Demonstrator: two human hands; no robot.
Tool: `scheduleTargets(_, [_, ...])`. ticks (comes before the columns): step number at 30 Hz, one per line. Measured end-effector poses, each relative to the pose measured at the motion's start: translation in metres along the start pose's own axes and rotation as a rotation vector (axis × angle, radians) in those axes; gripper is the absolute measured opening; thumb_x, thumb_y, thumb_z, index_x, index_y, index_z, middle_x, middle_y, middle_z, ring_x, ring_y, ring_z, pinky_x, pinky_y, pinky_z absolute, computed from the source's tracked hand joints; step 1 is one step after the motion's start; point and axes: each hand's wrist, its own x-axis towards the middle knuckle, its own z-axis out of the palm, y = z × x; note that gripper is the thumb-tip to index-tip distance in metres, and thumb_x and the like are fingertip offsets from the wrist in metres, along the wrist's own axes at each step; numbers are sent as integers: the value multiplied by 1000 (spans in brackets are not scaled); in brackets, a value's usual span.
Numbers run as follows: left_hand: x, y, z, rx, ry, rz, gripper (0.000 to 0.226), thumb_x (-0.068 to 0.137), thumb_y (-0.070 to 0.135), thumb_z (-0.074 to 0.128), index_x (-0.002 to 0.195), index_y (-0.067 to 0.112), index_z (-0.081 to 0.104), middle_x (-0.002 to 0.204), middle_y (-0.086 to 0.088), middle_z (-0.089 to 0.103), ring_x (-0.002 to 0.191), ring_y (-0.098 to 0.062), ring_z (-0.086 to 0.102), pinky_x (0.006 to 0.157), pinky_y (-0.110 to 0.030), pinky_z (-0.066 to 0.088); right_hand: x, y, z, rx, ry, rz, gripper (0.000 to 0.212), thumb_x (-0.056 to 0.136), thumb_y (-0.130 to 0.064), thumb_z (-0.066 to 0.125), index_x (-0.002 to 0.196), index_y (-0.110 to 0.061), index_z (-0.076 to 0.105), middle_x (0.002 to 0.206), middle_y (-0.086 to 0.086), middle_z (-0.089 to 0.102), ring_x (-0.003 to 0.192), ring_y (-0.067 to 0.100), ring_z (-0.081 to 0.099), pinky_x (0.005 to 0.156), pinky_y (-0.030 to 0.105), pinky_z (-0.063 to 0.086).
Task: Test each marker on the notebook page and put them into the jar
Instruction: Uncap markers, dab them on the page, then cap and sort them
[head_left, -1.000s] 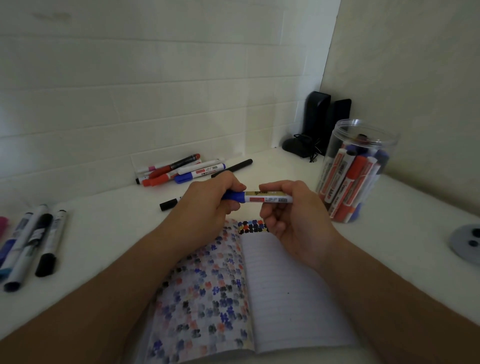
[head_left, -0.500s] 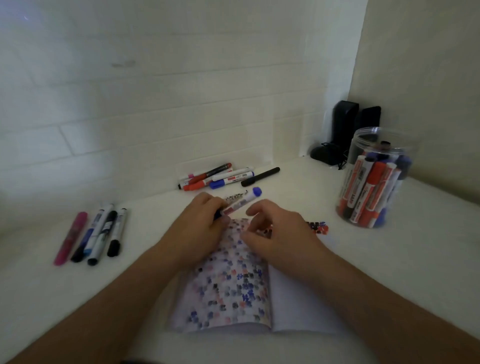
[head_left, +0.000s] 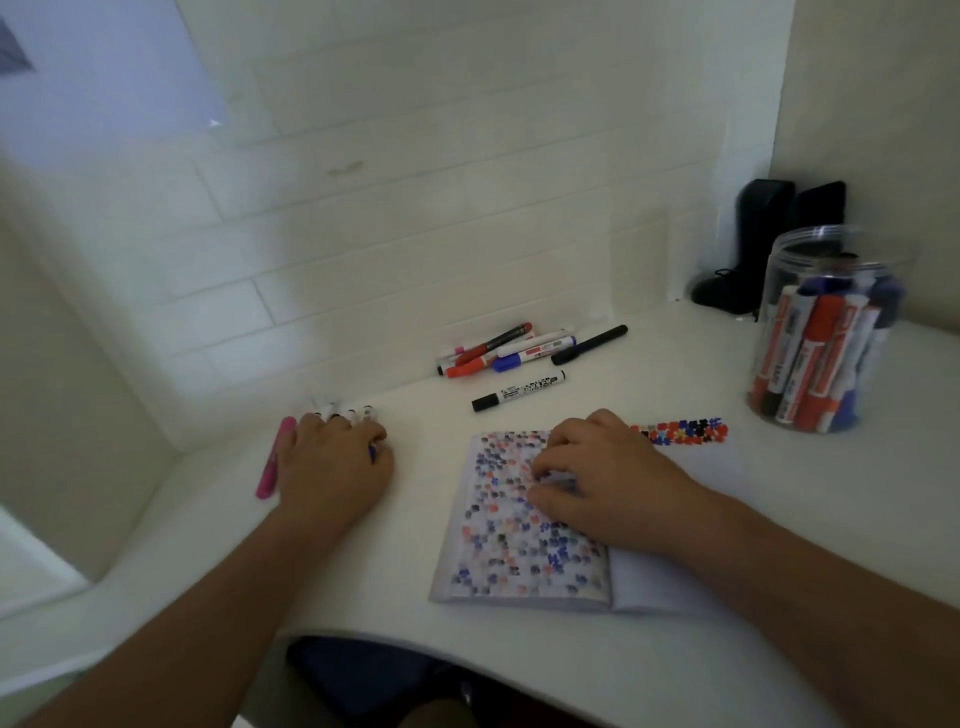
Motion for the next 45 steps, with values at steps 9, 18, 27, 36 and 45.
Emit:
scheduleTargets(9, [26, 40, -12, -104, -59, 68, 36, 95, 45, 48, 129, 41, 62, 133, -1, 52, 125, -29, 40, 105, -48, 32, 3, 7, -2, 8, -48, -36, 39, 102, -41, 44, 137, -40, 63, 141, -15, 51, 126, 11, 35, 110, 41, 38])
scheduleTargets(18, [66, 133, 4, -298, -236, 157, 48, 97, 46, 44, 140, 27, 50, 140, -9, 51, 125, -32, 47, 104, -51, 43, 0, 13, -5, 6, 3, -108, 36, 99, -41, 54, 133, -38, 67, 142, -15, 57, 125, 13, 42, 107, 32, 39])
scheduleTargets(27, [56, 168, -31, -922, -41, 370, 19, 109, 33, 38, 119, 20, 48, 85, -5, 63, 69, -15, 56, 58, -35, 39, 8, 28, -7, 319, 302, -24, 54, 96, -69, 40, 103, -29, 76, 94, -11, 68, 88, 3, 58, 79, 27, 49])
scheduleTargets(36, [20, 188, -37, -1001, -194, 813, 31, 108, 35, 42, 138, 32, 52, 79, 13, 66, 66, -7, 62, 61, -20, 47, 13, 40, -19, 1158, 496, 289, 22, 103, -40, 59, 113, -25, 72, 72, -6, 70, 64, 5, 62, 57, 23, 48])
scheduleTargets(45, [48, 164, -8, -768, -418, 796, 39, 81, 69, 66, 112, 52, 49, 103, 16, 46, 94, -2, 49, 82, -32, 51, 13, 55, -35, 1265, 516, 463, 22, 98, -11, 56, 79, -15, 65, 64, 10, 51, 50, 18, 42, 39, 21, 31])
